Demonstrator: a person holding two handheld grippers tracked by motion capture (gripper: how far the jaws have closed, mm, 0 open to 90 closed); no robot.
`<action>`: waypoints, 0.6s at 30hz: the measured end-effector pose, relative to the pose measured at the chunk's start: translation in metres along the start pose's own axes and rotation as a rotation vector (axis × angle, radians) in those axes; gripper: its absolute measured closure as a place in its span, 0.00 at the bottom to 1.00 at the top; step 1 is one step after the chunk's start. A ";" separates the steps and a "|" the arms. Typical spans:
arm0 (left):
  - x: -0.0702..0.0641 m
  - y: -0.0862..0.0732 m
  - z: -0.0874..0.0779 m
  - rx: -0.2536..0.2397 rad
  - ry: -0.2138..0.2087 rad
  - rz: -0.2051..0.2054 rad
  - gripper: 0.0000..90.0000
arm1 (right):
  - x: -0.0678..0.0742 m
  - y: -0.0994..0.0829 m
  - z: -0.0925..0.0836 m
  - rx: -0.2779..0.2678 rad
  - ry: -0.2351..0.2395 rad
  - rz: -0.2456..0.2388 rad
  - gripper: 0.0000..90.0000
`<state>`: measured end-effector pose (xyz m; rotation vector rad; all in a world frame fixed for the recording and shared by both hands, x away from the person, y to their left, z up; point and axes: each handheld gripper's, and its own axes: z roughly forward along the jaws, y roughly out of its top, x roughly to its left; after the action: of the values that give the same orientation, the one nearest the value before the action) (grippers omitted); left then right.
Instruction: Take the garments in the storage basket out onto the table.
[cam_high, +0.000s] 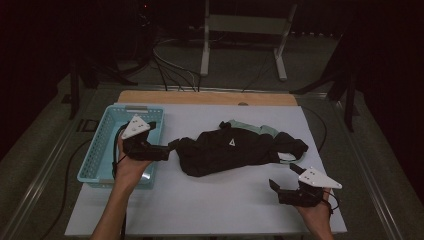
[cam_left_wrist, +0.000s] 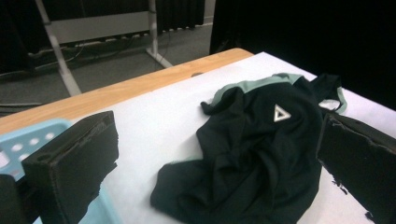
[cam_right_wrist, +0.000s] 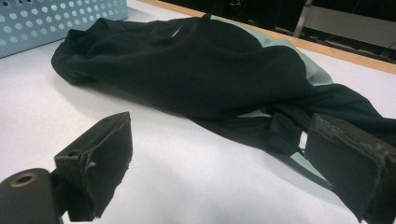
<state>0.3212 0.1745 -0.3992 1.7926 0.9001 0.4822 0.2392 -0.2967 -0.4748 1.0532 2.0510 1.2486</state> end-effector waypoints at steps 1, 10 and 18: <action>0.001 -0.002 -0.002 -0.001 0.006 -0.004 0.00 | 0.000 0.000 0.000 0.000 0.000 0.001 0.08; 0.008 -0.016 -0.019 -0.028 0.034 -0.024 0.00 | 0.000 0.001 0.000 -0.007 0.000 0.002 0.08; 0.012 -0.027 -0.030 -0.048 0.053 -0.035 0.00 | 0.000 0.001 0.000 -0.009 -0.003 0.000 0.08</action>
<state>0.2989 0.2078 -0.4135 1.7251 0.9470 0.5270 0.2390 -0.2965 -0.4740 1.0507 2.0410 1.2545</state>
